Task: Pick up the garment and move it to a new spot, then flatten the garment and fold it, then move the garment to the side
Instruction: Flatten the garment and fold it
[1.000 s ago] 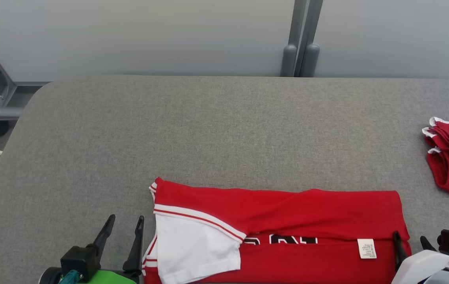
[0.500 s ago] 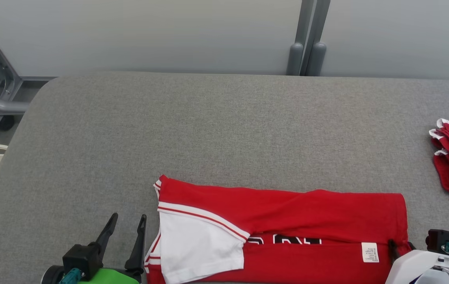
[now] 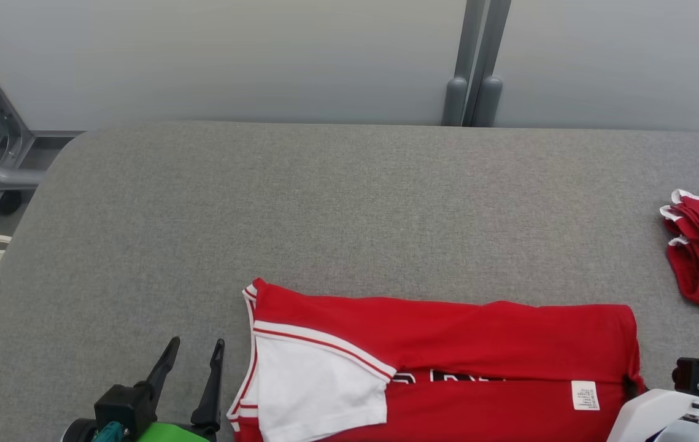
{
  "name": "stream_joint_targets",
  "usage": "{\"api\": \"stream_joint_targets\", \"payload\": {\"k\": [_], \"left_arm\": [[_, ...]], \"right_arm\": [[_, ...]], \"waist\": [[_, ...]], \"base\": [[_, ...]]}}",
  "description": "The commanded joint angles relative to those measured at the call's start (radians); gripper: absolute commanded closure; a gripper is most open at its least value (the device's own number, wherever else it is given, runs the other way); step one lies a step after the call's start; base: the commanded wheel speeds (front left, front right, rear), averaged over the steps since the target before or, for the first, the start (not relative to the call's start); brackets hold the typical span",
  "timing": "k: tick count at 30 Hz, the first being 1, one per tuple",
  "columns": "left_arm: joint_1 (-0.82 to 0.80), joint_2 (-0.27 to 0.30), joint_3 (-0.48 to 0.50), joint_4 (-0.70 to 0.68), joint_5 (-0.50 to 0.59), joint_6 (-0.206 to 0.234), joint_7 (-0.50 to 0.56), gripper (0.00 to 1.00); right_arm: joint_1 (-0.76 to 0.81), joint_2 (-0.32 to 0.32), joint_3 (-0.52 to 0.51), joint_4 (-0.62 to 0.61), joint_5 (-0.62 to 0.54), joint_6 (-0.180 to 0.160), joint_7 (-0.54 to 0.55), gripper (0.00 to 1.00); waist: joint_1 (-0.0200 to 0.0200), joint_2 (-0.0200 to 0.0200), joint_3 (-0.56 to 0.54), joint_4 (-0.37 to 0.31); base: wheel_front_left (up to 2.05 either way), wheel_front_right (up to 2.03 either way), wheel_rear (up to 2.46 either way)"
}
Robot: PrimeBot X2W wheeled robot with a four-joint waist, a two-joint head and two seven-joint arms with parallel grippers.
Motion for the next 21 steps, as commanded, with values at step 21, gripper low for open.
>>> {"api": "stream_joint_targets", "payload": {"k": [21], "left_arm": [[0.023,0.008,-0.009,-0.01,-0.013,-0.002,-0.003,0.0]], "right_arm": [[0.087,-0.018,-0.256,-0.341,-0.121,-0.003,0.107,1.0]], "waist": [[0.0,0.0,-0.024,-0.032]], "base": [[0.0,0.0,0.0]]}}
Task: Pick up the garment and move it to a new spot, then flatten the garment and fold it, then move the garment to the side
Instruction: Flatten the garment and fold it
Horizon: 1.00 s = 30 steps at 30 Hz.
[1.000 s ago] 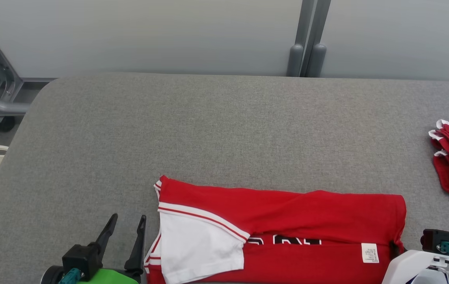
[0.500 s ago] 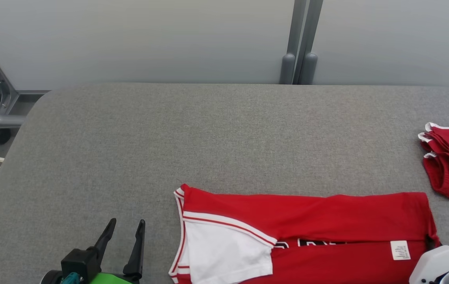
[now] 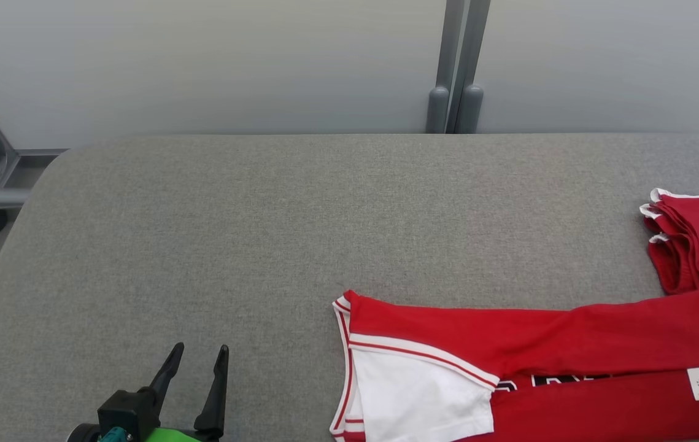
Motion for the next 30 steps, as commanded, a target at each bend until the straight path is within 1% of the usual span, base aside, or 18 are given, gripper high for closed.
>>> {"api": "stream_joint_targets", "payload": {"k": [1,4,6,10,12,13,14,24,30], "left_arm": [[0.003,0.005,0.002,-0.002,-0.008,-0.002,-0.003,0.0],[-0.008,0.009,-0.006,0.001,-0.006,-0.002,-0.003,0.0],[-0.017,0.011,-0.009,0.004,-0.007,-0.002,-0.003,0.0],[-0.025,0.012,-0.014,0.005,-0.009,-0.002,-0.003,0.0],[-0.026,0.012,-0.016,0.007,-0.011,-0.002,-0.003,0.0],[-0.028,0.014,-0.017,0.008,-0.013,-0.002,-0.003,0.0],[-0.032,0.014,-0.017,0.01,-0.016,-0.002,-0.003,0.0],[-0.043,0.009,-0.025,0.013,-0.017,-0.002,-0.003,0.0],[-0.04,0.011,-0.024,0.01,-0.018,-0.003,-0.003,0.0]], "right_arm": [[0.004,-0.009,-0.001,-0.01,0.001,-0.002,0.003,1.0],[0.007,-0.017,0.022,-0.045,-0.009,-0.002,0.036,1.0],[0.008,-0.015,0.052,-0.065,0.006,-0.002,0.061,1.0],[0.032,-0.012,0.149,-0.109,0.023,-0.002,0.089,1.0],[0.039,-0.007,0.217,-0.129,0.046,-0.002,0.106,1.0],[0.049,-0.002,0.291,-0.142,0.078,-0.002,0.124,1.0],[0.041,0.001,0.42,-0.148,0.13,-0.002,0.142,1.0],[-0.046,0.005,0.714,-0.069,0.246,-0.002,0.135,1.0],[-0.096,0.004,0.838,-0.013,0.299,-0.002,0.119,1.0]], "waist": [[0.0,-0.0001,0.001,-0.002],[0.0,-0.0001,0.003,-0.002],[0.0,-0.0001,0.001,0.0],[0.0,-0.0001,-0.002,0.007],[0.0,-0.0001,-0.003,0.012],[0.0,-0.0001,-0.004,0.015],[0.0,-0.0001,-0.002,0.021],[0.0,-0.0001,0.002,0.052],[0.0,-0.0001,0.001,0.068]], "base": [[0.0,0.0,0.0],[0.0,0.0,0.0],[0.0,0.0,0.0],[0.0,0.0,0.0],[0.0,0.0,0.0],[0.0,0.0,0.0],[0.0,0.0,0.0],[0.0,0.0,0.0],[0.0,0.0,0.0]]}}
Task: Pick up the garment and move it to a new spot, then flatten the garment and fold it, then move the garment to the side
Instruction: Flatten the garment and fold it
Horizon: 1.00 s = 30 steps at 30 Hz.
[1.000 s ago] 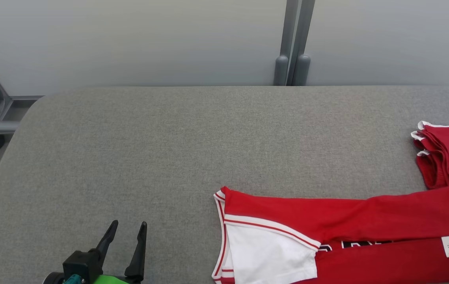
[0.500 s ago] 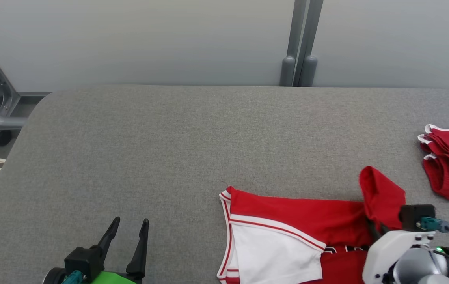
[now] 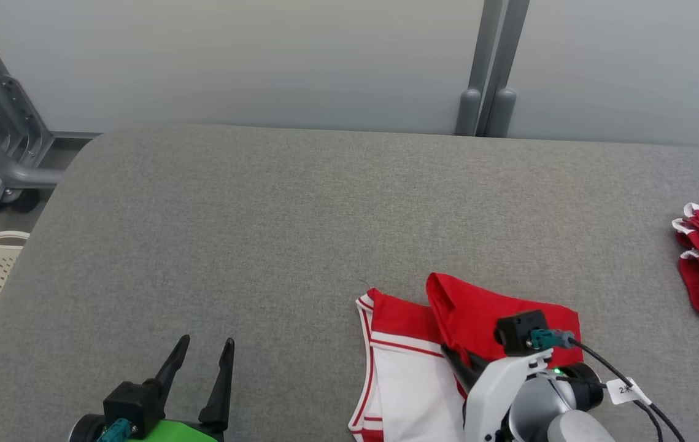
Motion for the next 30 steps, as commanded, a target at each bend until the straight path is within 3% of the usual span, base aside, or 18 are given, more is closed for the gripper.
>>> {"api": "stream_joint_targets", "payload": {"k": [1,11,21,22,23,30], "left_arm": [[-0.011,0.004,0.001,-0.002,-0.008,-0.003,-0.003,0.0],[-0.01,-0.002,0.0,-0.002,-0.006,-0.003,-0.003,0.0],[-0.011,0.007,-0.002,0.004,-0.007,-0.003,-0.003,0.0],[-0.009,0.008,-0.001,0.004,-0.007,-0.003,-0.003,0.0],[-0.007,0.009,-0.001,0.005,-0.008,-0.003,-0.003,0.0],[0.003,0.006,0.001,0.005,-0.005,-0.003,-0.003,0.0]], "right_arm": [[-0.023,-0.002,0.024,0.017,0.016,-0.001,-0.011,1.0],[-0.085,-0.002,0.172,0.095,0.109,-0.001,-0.048,1.0],[-0.108,-0.002,0.208,0.168,0.13,-0.001,-0.091,0.98],[-0.111,-0.002,0.21,0.172,0.134,-0.001,-0.096,0.58],[-0.112,-0.002,0.213,0.175,0.138,-0.001,-0.101,0.0],[-0.128,-0.002,0.225,0.173,0.201,-0.001,-0.153,0.0]], "waist": [[0.0,0.0,0.0,0.006],[0.0,0.0,0.002,0.023],[0.0,0.0,-0.003,0.036],[0.0,0.0,-0.004,0.037],[0.0,0.0,-0.004,0.037],[0.0,0.0,-0.01,0.037]], "base": [[0.0,0.0,0.0],[0.0,0.0,0.0],[0.0,0.0,0.0],[0.0,0.0,0.0],[0.0,0.0,0.0],[0.0,0.0,0.0]]}}
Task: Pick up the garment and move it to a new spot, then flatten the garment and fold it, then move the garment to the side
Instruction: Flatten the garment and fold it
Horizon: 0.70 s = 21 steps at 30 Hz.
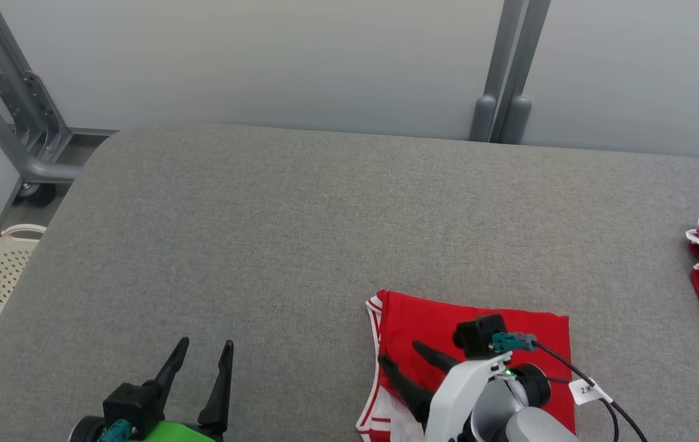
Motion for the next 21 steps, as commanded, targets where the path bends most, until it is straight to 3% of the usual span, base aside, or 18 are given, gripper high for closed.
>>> {"api": "stream_joint_targets", "payload": {"k": [1,7,16,21], "left_arm": [[0.004,0.004,0.002,-0.001,-0.001,-0.003,-0.003,0.0],[0.016,0.003,0.006,-0.006,0.003,-0.003,-0.003,0.0],[0.024,-0.006,0.025,-0.024,0.016,-0.003,-0.003,0.0],[0.022,-0.01,0.023,-0.024,0.019,-0.003,-0.003,0.0]], "right_arm": [[-0.014,-0.002,-0.001,-0.01,0.023,0.0,-0.019,0.0],[-0.033,-0.002,-0.064,-0.046,0.053,0.0,-0.086,0.0],[0.071,-0.041,-0.238,-0.085,-0.179,0.0,-0.065,0.0],[0.135,-0.052,-0.283,-0.113,-0.234,0.0,-0.046,0.0]], "waist": [[0.0,0.0,-0.002,-0.001],[0.0,0.0,-0.01,-0.003],[0.0,0.0,-0.013,-0.009],[0.0,0.0,-0.01,-0.012]], "base": [[0.0,0.0,0.0],[0.0,0.0,0.0],[0.0,0.0,0.0],[0.0,0.0,0.0]]}}
